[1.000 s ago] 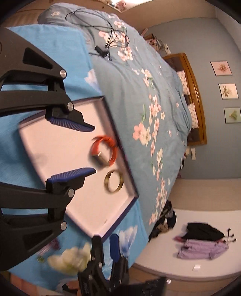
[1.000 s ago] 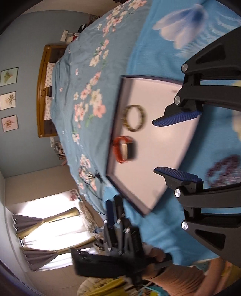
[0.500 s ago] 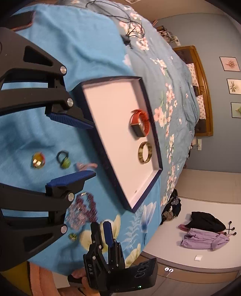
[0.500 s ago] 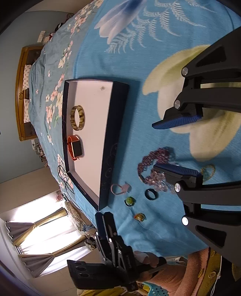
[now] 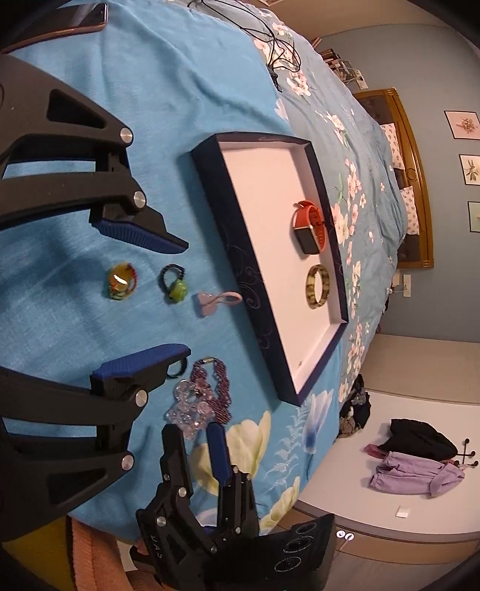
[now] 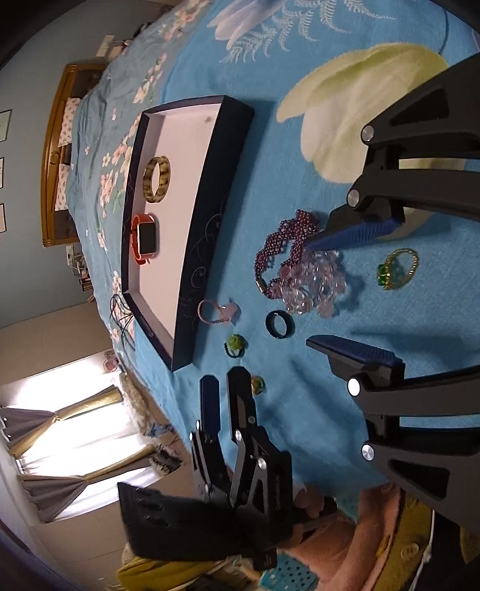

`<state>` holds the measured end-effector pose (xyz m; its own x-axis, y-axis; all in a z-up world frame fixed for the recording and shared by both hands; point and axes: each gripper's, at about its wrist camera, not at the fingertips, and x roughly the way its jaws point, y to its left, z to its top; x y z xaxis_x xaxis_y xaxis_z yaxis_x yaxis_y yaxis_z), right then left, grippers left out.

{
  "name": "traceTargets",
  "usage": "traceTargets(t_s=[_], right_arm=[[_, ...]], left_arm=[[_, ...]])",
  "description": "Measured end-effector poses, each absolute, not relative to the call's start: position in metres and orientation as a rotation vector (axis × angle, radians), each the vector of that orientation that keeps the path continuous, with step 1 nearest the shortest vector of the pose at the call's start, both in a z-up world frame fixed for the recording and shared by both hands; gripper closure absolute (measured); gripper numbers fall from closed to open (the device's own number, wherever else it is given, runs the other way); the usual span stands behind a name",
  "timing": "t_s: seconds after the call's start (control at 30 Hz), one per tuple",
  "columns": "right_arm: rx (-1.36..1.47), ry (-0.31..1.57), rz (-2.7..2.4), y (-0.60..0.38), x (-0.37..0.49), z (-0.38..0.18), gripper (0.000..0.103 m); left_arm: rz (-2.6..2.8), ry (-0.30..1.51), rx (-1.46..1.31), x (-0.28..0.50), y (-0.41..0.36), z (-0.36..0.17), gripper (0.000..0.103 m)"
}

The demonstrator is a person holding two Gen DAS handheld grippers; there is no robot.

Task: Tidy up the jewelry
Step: 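Withdraw the right tool and grasp the clear crystal bracelet, then lift the crystal bracelet with the right tool while the left tool grasps the pink ring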

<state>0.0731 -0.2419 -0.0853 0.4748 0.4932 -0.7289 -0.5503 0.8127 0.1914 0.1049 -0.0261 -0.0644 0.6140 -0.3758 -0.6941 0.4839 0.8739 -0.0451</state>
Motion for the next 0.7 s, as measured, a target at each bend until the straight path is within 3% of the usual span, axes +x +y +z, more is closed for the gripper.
traceTargets(t_s=[0.13,0.3,0.53,0.7], right_arm=[[-0.104,0.877,0.606,-0.236,0.075,-0.09,0.061],[-0.092,0.86,0.597,-0.241,0.073,-0.087,0.083],[-0.047,0.804,0.626,-0.252,0.07,-0.071,0.096],[-0.004,0.767,0.636,-0.26,0.071,-0.055,0.096]], left_arm=[[-0.496,0.769,0.153,0.105,-0.025,-0.067,0.053],[-0.5,0.769,0.141,0.106,-0.024,-0.068,0.052],[-0.511,0.766,0.125,0.108,-0.022,-0.066,0.052],[-0.515,0.768,0.147,0.114,-0.03,-0.066,0.052]])
